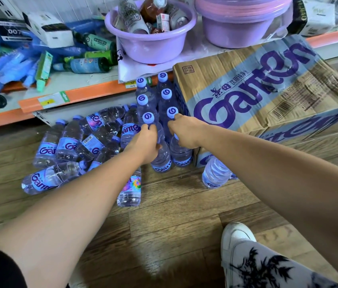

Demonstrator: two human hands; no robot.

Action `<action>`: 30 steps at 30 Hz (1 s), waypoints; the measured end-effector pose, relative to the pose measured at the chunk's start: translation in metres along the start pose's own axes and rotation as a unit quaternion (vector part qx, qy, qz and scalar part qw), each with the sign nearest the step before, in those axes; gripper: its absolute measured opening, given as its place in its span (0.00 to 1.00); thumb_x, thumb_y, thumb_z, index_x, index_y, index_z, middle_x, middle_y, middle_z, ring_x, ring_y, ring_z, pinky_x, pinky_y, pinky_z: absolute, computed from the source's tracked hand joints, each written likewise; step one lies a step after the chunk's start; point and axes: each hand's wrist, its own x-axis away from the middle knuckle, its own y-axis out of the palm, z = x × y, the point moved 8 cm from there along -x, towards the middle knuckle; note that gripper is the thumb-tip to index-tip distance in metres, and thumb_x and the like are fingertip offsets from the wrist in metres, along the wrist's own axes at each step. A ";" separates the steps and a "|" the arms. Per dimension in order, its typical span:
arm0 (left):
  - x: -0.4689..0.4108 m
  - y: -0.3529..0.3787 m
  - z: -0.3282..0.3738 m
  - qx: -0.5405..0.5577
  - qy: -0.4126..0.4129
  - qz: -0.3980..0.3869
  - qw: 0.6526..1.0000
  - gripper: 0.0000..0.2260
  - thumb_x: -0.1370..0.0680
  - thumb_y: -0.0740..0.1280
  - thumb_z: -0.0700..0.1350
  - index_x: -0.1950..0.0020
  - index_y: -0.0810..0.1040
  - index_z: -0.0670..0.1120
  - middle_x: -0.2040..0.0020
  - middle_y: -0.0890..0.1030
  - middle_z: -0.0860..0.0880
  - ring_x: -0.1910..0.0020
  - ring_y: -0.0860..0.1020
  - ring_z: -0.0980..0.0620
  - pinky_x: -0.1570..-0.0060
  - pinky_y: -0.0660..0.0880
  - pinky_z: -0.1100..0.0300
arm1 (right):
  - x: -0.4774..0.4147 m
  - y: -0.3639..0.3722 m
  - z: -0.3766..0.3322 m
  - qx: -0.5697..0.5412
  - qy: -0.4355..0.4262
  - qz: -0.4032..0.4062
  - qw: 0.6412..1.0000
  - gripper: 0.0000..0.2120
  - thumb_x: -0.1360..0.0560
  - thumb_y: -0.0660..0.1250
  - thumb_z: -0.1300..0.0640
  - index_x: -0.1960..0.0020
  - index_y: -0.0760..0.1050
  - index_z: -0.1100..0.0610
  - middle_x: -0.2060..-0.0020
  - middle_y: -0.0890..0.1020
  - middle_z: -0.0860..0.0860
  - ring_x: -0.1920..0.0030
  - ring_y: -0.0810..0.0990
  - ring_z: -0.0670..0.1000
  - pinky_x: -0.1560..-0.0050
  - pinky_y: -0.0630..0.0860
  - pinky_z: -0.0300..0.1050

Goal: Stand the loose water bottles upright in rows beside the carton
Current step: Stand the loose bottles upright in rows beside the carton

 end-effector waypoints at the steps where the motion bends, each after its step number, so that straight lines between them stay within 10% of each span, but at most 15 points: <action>1: 0.000 0.000 0.000 0.003 -0.001 -0.001 1.000 0.17 0.22 0.64 0.45 0.37 0.67 0.38 0.38 0.69 0.39 0.41 0.73 0.36 0.46 0.70 0.49 | 0.000 0.000 0.000 0.000 0.001 0.002 1.000 0.15 0.25 0.63 0.66 0.39 0.69 0.61 0.38 0.69 0.59 0.47 0.78 0.62 0.58 0.69 0.46; 30: 0.001 0.003 -0.002 -0.006 0.002 -0.035 0.999 0.19 0.23 0.65 0.45 0.37 0.65 0.39 0.42 0.77 0.37 0.43 0.77 0.36 0.51 0.74 0.49 | -0.006 -0.001 -0.005 0.017 0.018 -0.049 0.999 0.13 0.24 0.61 0.62 0.40 0.68 0.60 0.39 0.69 0.58 0.46 0.78 0.61 0.57 0.69 0.47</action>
